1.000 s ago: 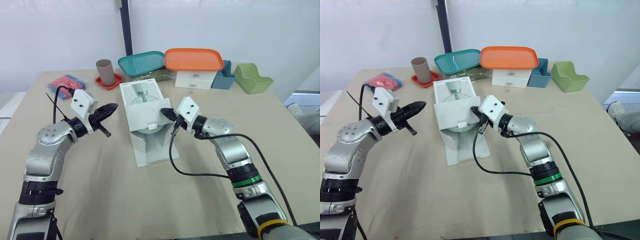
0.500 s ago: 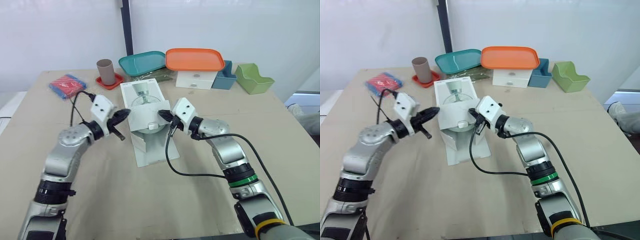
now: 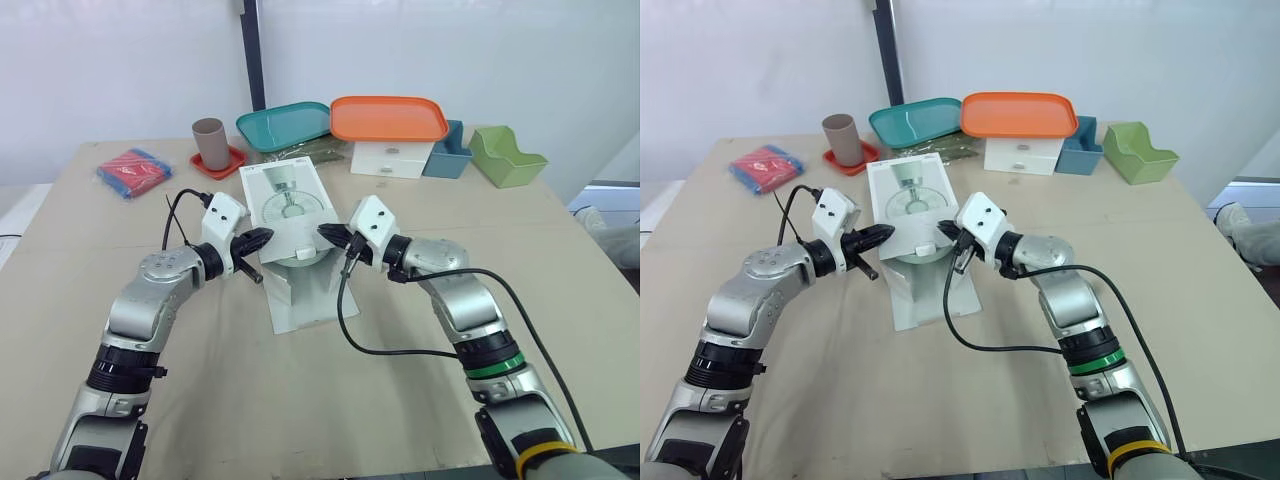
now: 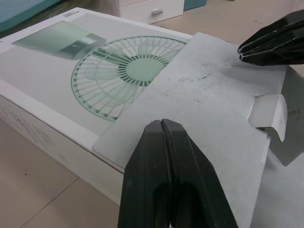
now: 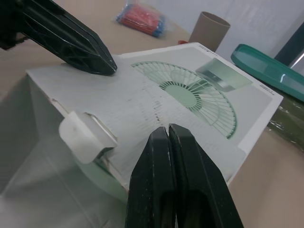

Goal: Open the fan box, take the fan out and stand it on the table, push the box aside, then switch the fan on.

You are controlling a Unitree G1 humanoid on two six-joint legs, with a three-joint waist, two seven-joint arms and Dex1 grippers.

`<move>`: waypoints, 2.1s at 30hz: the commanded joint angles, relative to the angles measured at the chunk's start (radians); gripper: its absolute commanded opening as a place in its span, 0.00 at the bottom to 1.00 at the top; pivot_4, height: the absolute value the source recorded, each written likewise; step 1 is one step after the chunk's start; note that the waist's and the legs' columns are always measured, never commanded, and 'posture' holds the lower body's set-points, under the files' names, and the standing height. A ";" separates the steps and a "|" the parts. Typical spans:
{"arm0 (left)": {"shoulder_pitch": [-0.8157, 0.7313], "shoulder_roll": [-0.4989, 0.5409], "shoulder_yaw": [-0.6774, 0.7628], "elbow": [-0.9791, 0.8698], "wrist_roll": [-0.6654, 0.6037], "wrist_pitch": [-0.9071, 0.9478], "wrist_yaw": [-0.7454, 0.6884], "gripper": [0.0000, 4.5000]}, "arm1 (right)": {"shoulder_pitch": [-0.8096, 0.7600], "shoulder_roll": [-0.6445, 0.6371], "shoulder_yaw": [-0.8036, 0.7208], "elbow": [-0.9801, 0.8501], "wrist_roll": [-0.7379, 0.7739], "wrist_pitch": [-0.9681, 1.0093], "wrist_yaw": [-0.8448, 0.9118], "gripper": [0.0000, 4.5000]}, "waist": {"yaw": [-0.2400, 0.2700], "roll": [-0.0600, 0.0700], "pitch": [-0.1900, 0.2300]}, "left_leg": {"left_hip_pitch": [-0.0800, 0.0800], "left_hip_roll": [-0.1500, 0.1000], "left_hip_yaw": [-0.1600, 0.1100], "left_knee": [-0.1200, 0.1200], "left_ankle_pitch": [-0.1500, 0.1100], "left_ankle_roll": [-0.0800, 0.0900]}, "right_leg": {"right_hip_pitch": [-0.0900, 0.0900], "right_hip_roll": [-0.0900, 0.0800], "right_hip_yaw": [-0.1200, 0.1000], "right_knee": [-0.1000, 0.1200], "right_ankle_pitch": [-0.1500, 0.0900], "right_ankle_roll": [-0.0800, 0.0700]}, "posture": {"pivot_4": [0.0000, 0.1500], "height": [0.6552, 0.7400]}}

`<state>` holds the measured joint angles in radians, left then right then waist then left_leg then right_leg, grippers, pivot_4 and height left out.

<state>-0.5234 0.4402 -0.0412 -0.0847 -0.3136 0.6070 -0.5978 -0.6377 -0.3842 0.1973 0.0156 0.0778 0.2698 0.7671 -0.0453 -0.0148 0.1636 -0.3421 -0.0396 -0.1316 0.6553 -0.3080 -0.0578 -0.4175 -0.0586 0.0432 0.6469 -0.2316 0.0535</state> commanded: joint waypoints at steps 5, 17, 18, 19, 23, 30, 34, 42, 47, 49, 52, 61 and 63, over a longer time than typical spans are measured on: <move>0.000 -0.002 -0.014 0.008 0.014 0.025 0.003 0.00 | 0.066 -0.038 0.040 -0.221 0.052 0.146 0.059 0.01 | 0.000 -0.001 -0.001 | 0.000 0.000 0.000 0.000 0.000 0.000 | 0.000 0.000 0.000 0.000 0.000 0.000 | 1.00 1.00; 0.012 0.006 -0.012 0.004 0.029 0.021 0.009 0.00 | 0.123 -0.173 0.020 -0.295 0.029 0.289 0.059 0.01 | 0.002 -0.001 -0.001 | 0.000 0.000 0.000 0.001 0.000 0.001 | 0.001 0.000 0.000 0.000 0.000 0.001 | 1.00 1.00; 0.012 0.006 -0.011 0.004 0.029 0.021 0.009 0.00 | 0.123 -0.184 0.013 -0.292 0.028 0.292 0.054 0.01 | 0.002 -0.001 -0.001 | 0.001 0.000 0.000 0.001 0.000 0.001 | 0.001 0.000 0.000 0.000 0.001 0.001 | 1.00 1.00; 0.013 0.006 -0.010 0.005 0.029 0.020 0.008 0.00 | 0.122 -0.192 0.010 -0.291 0.028 0.294 0.050 0.01 | 0.002 -0.001 -0.001 | 0.001 0.000 0.000 0.001 0.000 0.001 | 0.001 0.000 0.000 0.000 0.001 0.001 | 1.00 1.00; 0.018 0.006 -0.008 0.001 0.030 0.022 0.006 0.00 | 0.129 -0.232 -0.010 -0.265 0.014 0.273 0.039 0.01 | 0.002 -0.001 -0.001 | 0.001 0.000 0.000 0.001 0.000 0.001 | 0.002 0.000 0.000 0.000 0.001 0.001 | 1.00 1.00; 0.020 0.012 -0.005 0.005 0.033 0.019 0.001 0.00 | 0.139 -0.248 -0.017 -0.170 -0.045 0.207 -0.020 0.01 | 0.002 -0.002 -0.001 | 0.001 0.000 0.001 0.001 0.000 0.001 | 0.002 0.000 0.000 0.000 0.001 0.001 | 1.00 1.00; 0.023 0.010 -0.006 0.000 0.031 0.020 0.001 0.00 | 0.120 -0.231 -0.020 -0.109 -0.072 0.150 -0.058 0.01 | 0.002 -0.002 -0.001 | 0.001 0.000 0.001 0.001 0.000 0.000 | 0.002 0.000 0.000 0.000 0.001 0.001 | 1.00 1.00; 0.024 0.006 -0.009 -0.007 0.031 0.022 0.004 0.00 | 0.024 -0.143 -0.005 -0.001 -0.098 0.066 -0.105 0.01 | 0.000 -0.002 -0.001 | 0.002 0.000 0.001 0.001 0.000 -0.001 | 0.002 0.000 0.001 0.000 0.001 0.001 | 1.00 1.00; 0.025 0.010 -0.005 -0.010 0.031 0.022 0.004 0.00 | 0.006 -0.087 0.020 0.051 -0.118 0.025 -0.115 0.01 | 0.001 -0.002 -0.002 | 0.002 0.000 0.001 0.001 0.002 -0.003 | 0.002 0.000 0.001 0.000 0.001 0.001 | 1.00 1.00; 0.027 0.013 -0.001 -0.014 0.031 0.023 0.005 0.00 | 0.015 -0.074 0.028 0.054 -0.117 0.023 -0.110 0.01 | 0.000 -0.002 -0.002 | 0.002 0.000 0.001 0.001 0.002 -0.003 | 0.002 0.000 0.001 0.000 0.001 0.001 | 1.00 1.00; 0.033 0.018 0.004 -0.021 0.030 0.025 0.006 0.00 | 0.032 -0.068 0.038 0.051 -0.118 0.018 -0.096 0.01 | 0.000 -0.002 -0.002 | 0.002 0.000 0.001 0.001 0.002 -0.003 | 0.001 0.000 0.001 0.000 0.001 0.001 | 1.00 1.00; 0.043 0.065 0.030 -0.025 0.019 0.021 -0.025 0.00 | 0.052 -0.050 0.060 -0.008 -0.098 0.019 -0.028 0.01 | -0.003 -0.002 -0.002 | 0.002 0.001 0.002 0.001 0.002 -0.003 | 0.001 0.000 0.001 0.000 0.001 0.000 | 1.00 1.00; 0.047 0.081 0.034 -0.028 0.010 0.020 -0.045 0.00 | 0.056 -0.044 0.063 -0.021 -0.098 0.025 -0.018 0.01 | -0.003 -0.002 -0.002 | 0.002 0.001 0.002 0.001 0.001 -0.002 | 0.001 0.001 0.001 0.000 0.001 0.000 | 1.00 1.00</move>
<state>-0.4890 0.5045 -0.0128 -0.1081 -0.2967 0.6170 -0.6252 -0.5746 -0.4417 0.2417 0.0525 -0.0413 0.3049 0.7299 -0.0483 -0.0167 0.1618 -0.3399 -0.0389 -0.1292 0.6560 -0.3068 -0.0599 -0.4164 -0.0581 0.0444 0.6472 -0.2304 0.0537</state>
